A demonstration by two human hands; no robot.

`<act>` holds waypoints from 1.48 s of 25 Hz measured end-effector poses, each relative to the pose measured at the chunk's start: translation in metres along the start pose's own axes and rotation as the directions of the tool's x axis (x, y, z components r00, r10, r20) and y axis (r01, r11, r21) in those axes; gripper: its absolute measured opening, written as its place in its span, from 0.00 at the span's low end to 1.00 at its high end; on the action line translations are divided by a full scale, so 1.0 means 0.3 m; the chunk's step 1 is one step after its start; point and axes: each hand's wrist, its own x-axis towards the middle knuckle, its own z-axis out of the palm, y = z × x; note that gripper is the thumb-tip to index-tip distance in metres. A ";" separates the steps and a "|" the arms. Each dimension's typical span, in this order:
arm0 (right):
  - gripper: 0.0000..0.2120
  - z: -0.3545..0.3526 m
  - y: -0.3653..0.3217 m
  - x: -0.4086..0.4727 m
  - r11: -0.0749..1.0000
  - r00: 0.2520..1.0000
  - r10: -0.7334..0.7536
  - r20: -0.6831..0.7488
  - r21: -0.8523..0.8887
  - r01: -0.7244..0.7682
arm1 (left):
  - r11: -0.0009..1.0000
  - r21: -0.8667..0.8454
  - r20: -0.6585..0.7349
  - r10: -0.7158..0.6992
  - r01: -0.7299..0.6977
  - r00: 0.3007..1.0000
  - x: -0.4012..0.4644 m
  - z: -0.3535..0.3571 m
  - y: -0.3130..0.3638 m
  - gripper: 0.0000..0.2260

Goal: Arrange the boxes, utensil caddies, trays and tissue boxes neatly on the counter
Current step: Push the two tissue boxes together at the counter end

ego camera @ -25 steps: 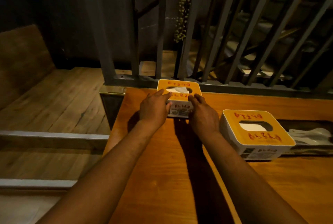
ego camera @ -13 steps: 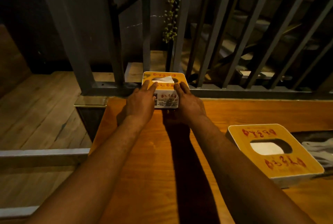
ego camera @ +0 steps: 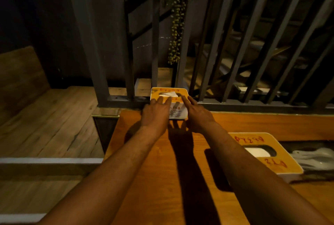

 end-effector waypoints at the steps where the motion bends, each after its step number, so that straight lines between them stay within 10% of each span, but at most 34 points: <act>1: 0.53 -0.016 0.008 -0.048 1.000 1.000 -0.001 -0.015 0.023 0.001 | 0.999 -0.030 -0.032 0.024 -0.025 0.999 -0.045 -0.023 0.036 0.30; 11: 0.09 -0.018 0.511 -0.709 0.949 0.907 0.112 -0.406 0.316 0.024 | 0.921 -0.388 -0.097 0.008 -0.046 0.995 -0.532 -0.105 0.576 0.17; 23: 0.36 -0.058 0.633 -0.734 0.977 0.970 -0.212 -0.119 0.003 0.214 | 0.986 -0.101 0.057 -0.125 0.130 0.991 -0.544 -0.016 0.753 0.29; 37: 0.46 -0.008 0.567 -0.057 0.991 0.990 -0.133 -0.046 0.000 0.133 | 0.969 0.228 0.086 -0.119 0.097 0.989 0.065 0.208 0.506 0.39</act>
